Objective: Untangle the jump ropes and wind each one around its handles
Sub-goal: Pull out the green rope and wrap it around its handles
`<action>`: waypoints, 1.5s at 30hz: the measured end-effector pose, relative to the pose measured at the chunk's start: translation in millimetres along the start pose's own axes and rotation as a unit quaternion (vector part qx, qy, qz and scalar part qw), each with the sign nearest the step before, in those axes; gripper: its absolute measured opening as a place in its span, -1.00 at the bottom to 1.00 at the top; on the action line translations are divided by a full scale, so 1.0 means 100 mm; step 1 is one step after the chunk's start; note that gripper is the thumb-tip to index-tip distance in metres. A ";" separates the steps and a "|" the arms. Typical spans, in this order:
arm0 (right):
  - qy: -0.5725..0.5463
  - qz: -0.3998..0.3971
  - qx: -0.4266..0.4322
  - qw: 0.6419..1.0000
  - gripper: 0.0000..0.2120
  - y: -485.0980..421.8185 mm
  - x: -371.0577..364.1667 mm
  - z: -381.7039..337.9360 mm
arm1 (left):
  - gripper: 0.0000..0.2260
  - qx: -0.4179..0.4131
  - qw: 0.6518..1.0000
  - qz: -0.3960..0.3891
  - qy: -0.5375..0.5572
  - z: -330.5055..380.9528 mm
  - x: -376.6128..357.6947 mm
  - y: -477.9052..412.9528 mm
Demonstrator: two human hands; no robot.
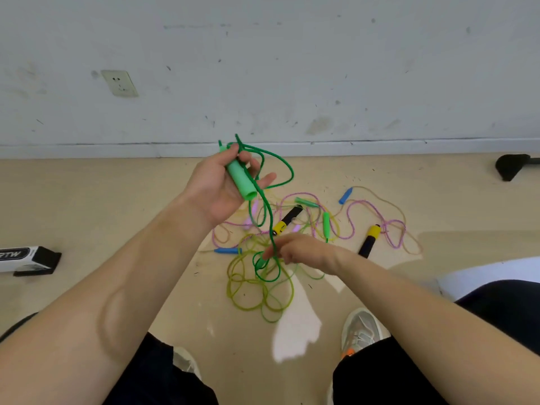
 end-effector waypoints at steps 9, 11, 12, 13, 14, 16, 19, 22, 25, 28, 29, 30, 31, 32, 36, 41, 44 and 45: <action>-0.010 0.096 -0.049 0.994 -0.82 -0.05 0.20 0.09 | -0.89 -0.144 0.959 0.176 -0.167 0.19 0.55 -0.33; -0.106 0.123 -0.035 0.986 -0.80 -0.02 0.30 -0.09 | -0.87 -0.151 0.937 0.186 -0.255 0.06 0.64 -0.38; -0.154 0.134 -0.023 0.979 -0.80 0.00 0.36 -0.19 | -0.87 -0.151 0.929 0.171 -0.292 -0.02 0.67 -0.39; -0.200 0.143 -0.011 0.969 -0.80 0.03 0.41 -0.28 | -0.87 -0.151 0.922 0.150 -0.323 -0.11 0.68 -0.40; -0.246 0.147 -0.002 0.958 -0.80 0.06 0.46 -0.38 | -0.87 -0.150 0.916 0.131 -0.349 -0.20 0.67 -0.39; -0.329 0.144 0.017 0.933 -0.81 0.13 0.55 -0.56 | -0.89 -0.143 0.908 0.097 -0.382 -0.36 0.63 -0.36; -0.421 0.126 0.050 0.897 -0.81 0.23 0.63 -0.77 | -0.89 -0.113 0.915 0.015 -0.386 -0.56 0.51 -0.26; -0.481 0.131 0.074 0.864 -0.78 0.31 0.69 -0.88 | -0.86 -0.051 0.935 -0.070 -0.343 -0.65 0.40 -0.14; -0.539 0.169 0.098 0.819 -0.82 0.35 0.81 -0.92 | -0.88 0.040 0.958 -0.065 -0.275 -0.64 0.31 -0.07; -0.566 0.238 0.104 0.782 -0.87 0.37 0.98 -0.84 | -0.83 0.052 0.962 -0.032 -0.268 -0.55 0.27 -0.04; -0.562 0.263 0.098 0.778 -0.87 0.37 1.01 -0.80 | -0.85 0.046 0.964 -0.030 -0.260 -0.51 0.26 -0.04; -0.546 0.287 0.088 0.782 -0.87 0.36 1.03 -0.74 | -0.88 0.041 0.968 -0.031 -0.244 -0.47 0.25 -0.04; -0.513 0.312 0.071 0.797 -0.85 0.33 1.03 -0.67 | -0.90 0.038 0.974 -0.032 -0.223 -0.43 0.22 -0.03; -0.466 0.333 0.044 0.819 -0.82 0.29 1.00 -0.58 | -0.91 0.034 0.978 -0.033 -0.202 -0.38 0.20 -0.02; -0.307 0.339 -0.051 0.888 -0.79 0.15 0.72 -0.24 | -0.89 0.024 0.990 -0.039 -0.131 -0.22 0.06 0.05; -0.122 0.179 -0.021 0.976 -0.60 0.12 0.21 -0.05 | -0.85 0.036 0.999 -0.030 -0.019 -0.10 -0.03 0.11; -0.045 0.138 -0.019 0.989 -0.74 0.00 0.07 0.11 | -0.82 0.022 0.999 -0.018 0.017 -0.01 -0.03 0.11; -0.019 0.134 -0.024 0.991 -0.85 -0.03 0.04 0.15 | -0.81 0.014 0.999 -0.011 0.028 0.02 -0.03 0.10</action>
Point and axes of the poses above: each hand's wrist, its own y-axis away from the middle knuckle, its own x-axis out of the back of the hand, z = x × y, the point moved 2 cm from there along -y, towards the middle knuckle, and after that the axes turned 8 degrees about z, right-handed, at the moved point
